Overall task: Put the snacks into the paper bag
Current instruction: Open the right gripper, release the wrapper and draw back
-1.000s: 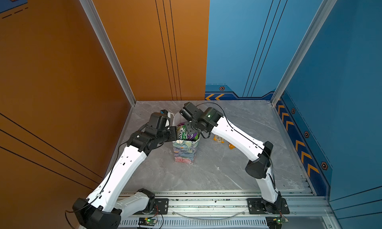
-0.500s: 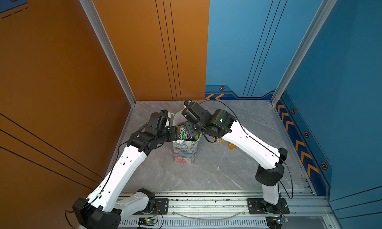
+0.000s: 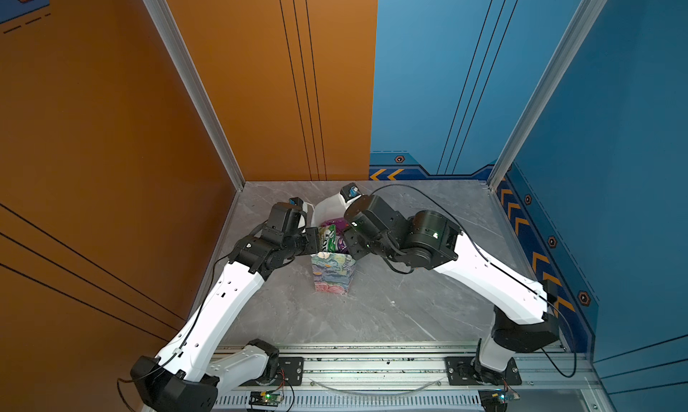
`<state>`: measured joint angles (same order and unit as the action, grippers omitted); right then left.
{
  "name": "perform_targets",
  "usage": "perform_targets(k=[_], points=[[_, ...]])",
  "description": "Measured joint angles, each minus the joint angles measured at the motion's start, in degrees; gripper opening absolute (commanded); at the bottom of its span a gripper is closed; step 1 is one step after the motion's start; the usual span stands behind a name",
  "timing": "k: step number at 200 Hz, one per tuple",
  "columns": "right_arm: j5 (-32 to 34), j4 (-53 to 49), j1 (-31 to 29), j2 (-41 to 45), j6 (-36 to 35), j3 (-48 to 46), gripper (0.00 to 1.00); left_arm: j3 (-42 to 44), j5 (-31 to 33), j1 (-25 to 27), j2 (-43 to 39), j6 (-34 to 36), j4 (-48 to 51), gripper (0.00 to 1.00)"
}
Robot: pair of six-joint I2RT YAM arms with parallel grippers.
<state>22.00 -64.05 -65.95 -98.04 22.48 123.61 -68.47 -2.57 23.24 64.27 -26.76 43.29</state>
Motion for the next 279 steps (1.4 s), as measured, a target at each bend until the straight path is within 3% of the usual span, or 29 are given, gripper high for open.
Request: perform_targets(k=[27, 108, 157, 218, 279], points=[[1.38, 3.87, 0.00, 7.26, 0.66, -9.05, 0.60, 0.00, 0.02, 0.02, 0.00, 0.00, 0.02, 0.01], [5.31, 11.19, 7.17, 25.57, 5.03, -30.86, 0.63, 0.00, 0.02, 0.02, -0.02, 0.00, 0.00, 0.02], [3.30, 14.40, 17.29, 36.24, 9.66, -44.89, 0.65, 0.00, 0.02, 0.02, -0.02, 0.00, 0.00, 0.01], [-3.82, 17.27, 26.99, 42.16, 13.99, -55.69, 0.66, 0.00, 0.04, 0.02, -0.02, 0.00, 0.00, 0.02], [-7.04, 18.75, 30.58, 43.82, 15.50, -60.30, 0.69, 0.00, 0.04, 0.02, -0.02, 0.02, 0.00, 0.02]])
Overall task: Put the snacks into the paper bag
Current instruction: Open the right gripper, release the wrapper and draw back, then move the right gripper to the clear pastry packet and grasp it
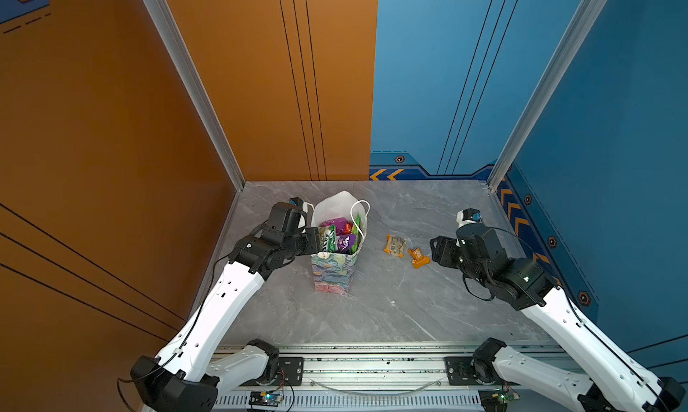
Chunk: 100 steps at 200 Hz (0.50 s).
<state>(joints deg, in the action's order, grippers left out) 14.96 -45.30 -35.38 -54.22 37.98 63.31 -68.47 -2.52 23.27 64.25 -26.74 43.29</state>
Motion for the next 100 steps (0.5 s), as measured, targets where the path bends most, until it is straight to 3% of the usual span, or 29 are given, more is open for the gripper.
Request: perform_targets(k=[100], points=[[-5.97, 4.20, 6.12, -1.40, 1.07, -8.76, 0.70, 0.00, 0.00, 0.00, 0.00, 0.00, 0.00, 0.02]])
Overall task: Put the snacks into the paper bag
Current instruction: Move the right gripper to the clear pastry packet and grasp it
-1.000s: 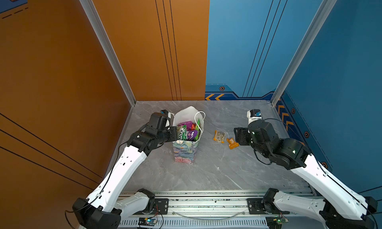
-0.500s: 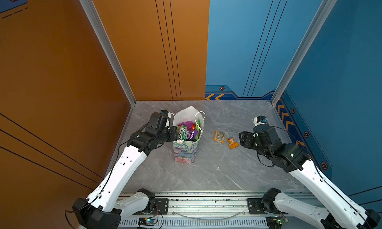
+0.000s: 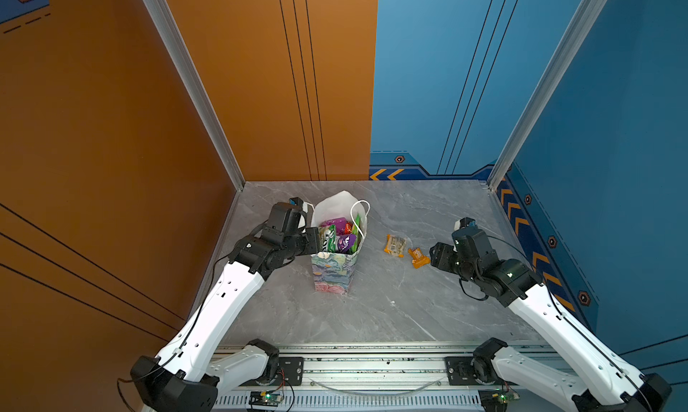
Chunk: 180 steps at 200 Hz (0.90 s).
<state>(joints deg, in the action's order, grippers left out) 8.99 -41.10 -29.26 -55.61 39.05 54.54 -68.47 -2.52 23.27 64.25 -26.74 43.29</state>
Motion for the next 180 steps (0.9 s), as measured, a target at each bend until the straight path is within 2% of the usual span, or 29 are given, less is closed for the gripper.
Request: perform_targets(k=[62, 116, 180], points=[[-4.61, 4.33, 2.95, -2.99, 0.02, -3.89, 0.69, 0.00, 0.00, 0.00, -0.04, 0.00, 0.02, 0.02], [-8.94, 9.22, 3.41, -10.86, 0.02, -4.00, 0.68, 0.00, 0.02, 0.00, -0.04, 0.00, 0.02, 0.02], [-11.45, 14.16, 3.30, -21.22, 0.59, -1.01, 0.62, 0.00, 0.02, 0.00, -0.07, 0.00, 0.02, 0.02]])
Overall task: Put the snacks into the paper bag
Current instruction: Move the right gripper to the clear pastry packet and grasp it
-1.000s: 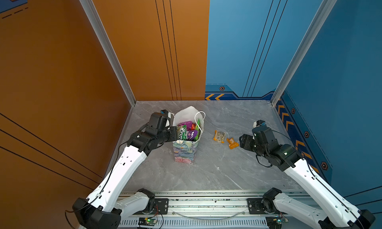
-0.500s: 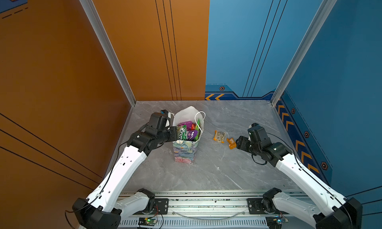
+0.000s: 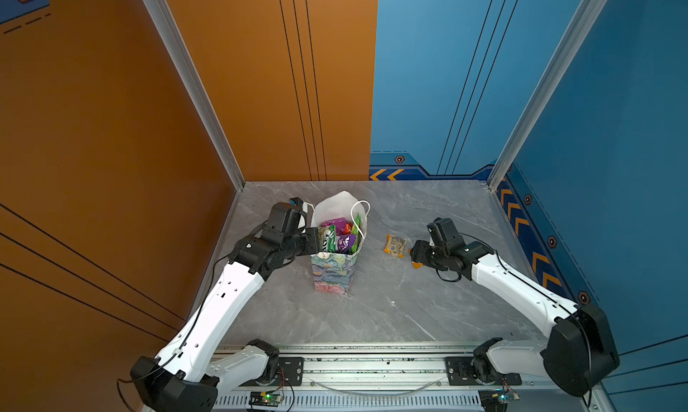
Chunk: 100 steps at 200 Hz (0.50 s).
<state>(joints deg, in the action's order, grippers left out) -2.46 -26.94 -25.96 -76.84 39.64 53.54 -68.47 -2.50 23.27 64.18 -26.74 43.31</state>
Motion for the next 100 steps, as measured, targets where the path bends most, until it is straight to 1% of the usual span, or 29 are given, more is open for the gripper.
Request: perform_targets(k=[100], points=[[-0.92, 7.02, -1.09, -13.07, 3.76, 4.81, 0.62, 0.00, 0.13, 0.00, 0.00, 0.00, 0.00, 0.02]])
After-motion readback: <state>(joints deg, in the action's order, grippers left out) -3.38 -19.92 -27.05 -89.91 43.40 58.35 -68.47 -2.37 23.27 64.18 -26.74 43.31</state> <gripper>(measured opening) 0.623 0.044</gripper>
